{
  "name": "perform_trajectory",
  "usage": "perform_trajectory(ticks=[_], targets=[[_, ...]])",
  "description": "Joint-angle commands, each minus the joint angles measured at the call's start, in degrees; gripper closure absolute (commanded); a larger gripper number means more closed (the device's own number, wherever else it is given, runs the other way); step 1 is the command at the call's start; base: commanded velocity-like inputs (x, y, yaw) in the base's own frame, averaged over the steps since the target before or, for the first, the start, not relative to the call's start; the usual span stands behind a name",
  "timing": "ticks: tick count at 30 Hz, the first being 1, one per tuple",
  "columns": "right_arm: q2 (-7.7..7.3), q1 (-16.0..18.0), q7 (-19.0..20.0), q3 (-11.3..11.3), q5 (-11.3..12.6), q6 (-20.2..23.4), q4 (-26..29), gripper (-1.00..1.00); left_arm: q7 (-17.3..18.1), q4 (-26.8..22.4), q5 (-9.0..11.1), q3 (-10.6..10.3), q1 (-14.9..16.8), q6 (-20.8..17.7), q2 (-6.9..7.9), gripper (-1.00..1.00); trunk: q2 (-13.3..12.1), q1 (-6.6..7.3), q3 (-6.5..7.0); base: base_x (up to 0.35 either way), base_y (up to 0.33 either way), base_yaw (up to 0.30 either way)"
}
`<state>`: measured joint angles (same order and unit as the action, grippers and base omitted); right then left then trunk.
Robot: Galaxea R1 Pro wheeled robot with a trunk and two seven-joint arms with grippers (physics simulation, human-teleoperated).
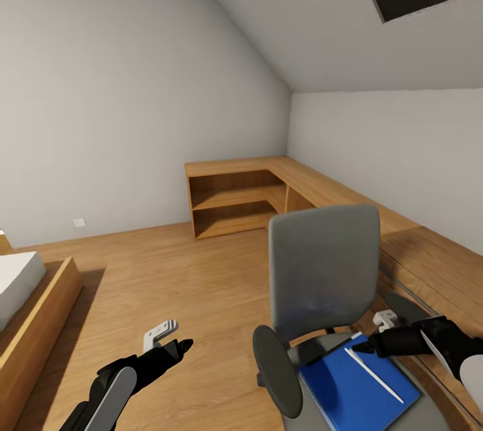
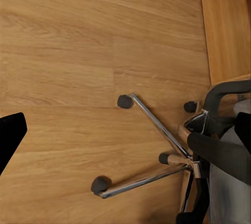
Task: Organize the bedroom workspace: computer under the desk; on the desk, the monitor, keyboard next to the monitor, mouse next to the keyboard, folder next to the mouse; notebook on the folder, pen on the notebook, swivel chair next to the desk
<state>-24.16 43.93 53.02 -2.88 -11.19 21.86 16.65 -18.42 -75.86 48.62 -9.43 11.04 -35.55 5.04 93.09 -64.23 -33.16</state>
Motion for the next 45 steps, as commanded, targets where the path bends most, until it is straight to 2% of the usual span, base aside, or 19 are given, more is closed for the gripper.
perform_trajectory(ticks=[1, 7, 20, 25, 34, 45], targets=[[-0.05, 0.02, 0.12, -0.29, 0.11, 0.43, 0.12, -1.0, -0.57, -0.08, 0.6, -0.11, 0.04, -0.04, 0.05, -1.0, -0.38, 0.23, 0.12, 0.0, 0.0, 0.0], [-0.09, 0.01, 0.08, -0.29, -0.54, 0.84, 0.13, -1.0, -0.57, -0.08, 0.65, -0.08, 0.02, -0.04, 0.05, -1.0, -0.38, 0.23, 0.12, 0.0, 0.0, 0.0], [-0.08, 0.01, -0.37, -0.29, -3.88, 2.57, -0.01, -1.0, -0.57, -0.08, 0.65, -0.08, 0.04, -0.04, 0.05, -1.0, -0.38, 0.23, 0.12, 0.0, 0.0, 0.0], [-0.1, 0.01, -2.2, -0.31, -4.34, 2.75, -0.08, -1.0, -0.58, -0.08, 0.64, -0.08, 0.04, -0.04, 0.05, -1.0, -0.38, 0.23, 0.12, 0.0, 0.0, 0.0], [-0.02, 0.01, -7.97, -0.37, -5.74, 2.83, -0.25, -1.0, -0.59, -0.08, 0.61, -0.07, 0.02, -0.04, 0.05, -1.0, -0.38, 0.23, 0.12, 0.0, 0.0, 0.0], [-0.05, 0.01, -9.14, -0.38, -6.17, 2.83, -0.27, -1.0, -0.58, -0.08, 0.6, -0.09, 0.02, -0.04, 0.05, -1.0, -0.38, 0.23, 0.12, 0.0, 0.0, 0.0]])
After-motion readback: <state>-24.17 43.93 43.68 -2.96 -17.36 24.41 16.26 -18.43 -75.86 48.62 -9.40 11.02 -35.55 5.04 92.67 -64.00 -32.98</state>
